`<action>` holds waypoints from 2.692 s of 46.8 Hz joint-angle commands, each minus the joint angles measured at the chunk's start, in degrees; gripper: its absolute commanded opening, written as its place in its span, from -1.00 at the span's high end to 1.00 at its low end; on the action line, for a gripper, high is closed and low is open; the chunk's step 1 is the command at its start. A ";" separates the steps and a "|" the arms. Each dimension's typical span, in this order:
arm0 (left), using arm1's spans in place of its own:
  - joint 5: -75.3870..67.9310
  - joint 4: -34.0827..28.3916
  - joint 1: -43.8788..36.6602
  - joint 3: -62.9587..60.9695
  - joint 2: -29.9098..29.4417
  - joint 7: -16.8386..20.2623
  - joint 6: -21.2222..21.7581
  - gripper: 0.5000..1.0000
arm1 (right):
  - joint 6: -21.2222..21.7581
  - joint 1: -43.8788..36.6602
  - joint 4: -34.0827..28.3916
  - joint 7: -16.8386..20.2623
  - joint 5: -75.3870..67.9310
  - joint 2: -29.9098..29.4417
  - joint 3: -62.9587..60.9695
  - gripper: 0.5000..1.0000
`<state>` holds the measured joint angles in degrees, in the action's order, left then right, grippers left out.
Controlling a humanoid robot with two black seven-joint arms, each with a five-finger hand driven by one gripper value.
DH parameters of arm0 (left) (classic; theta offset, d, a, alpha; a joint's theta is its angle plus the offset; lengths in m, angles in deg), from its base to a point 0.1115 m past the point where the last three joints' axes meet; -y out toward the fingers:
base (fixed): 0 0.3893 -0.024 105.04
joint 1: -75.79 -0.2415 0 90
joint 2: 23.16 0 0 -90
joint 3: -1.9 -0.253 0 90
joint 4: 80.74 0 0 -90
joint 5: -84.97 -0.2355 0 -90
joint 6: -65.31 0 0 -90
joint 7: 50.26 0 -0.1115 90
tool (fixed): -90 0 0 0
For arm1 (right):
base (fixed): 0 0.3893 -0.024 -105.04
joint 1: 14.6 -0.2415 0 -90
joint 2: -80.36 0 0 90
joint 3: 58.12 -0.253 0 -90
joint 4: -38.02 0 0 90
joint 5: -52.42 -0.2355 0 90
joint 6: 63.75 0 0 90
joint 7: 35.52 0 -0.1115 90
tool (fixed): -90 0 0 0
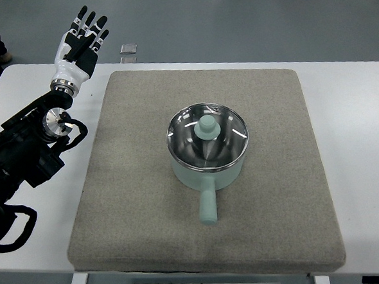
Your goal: Place lid left of pot with left hand
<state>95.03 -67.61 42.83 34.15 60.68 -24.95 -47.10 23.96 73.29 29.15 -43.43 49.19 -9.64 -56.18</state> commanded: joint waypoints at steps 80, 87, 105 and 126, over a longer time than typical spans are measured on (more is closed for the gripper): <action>-0.38 0.14 0.00 -0.71 -0.26 -0.09 0.35 -0.98 | 0.00 0.00 0.00 0.00 0.07 0.00 0.00 -0.69; -0.30 0.14 0.00 -0.44 -0.26 -0.09 0.26 -0.98 | 0.00 0.00 0.00 0.00 -0.02 0.00 0.00 -0.69; -1.17 2.15 1.31 -1.06 -0.88 -0.35 0.17 -0.98 | 0.00 0.00 0.00 0.00 -0.02 0.00 0.00 -0.69; -16.19 20.25 15.02 -21.97 -10.72 -0.79 0.43 -0.98 | 0.00 0.00 0.00 0.00 -0.02 0.00 0.00 -0.69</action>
<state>83.16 -50.34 55.86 14.34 51.51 -25.74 -46.71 23.96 73.30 29.15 -43.42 49.16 -9.64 -56.18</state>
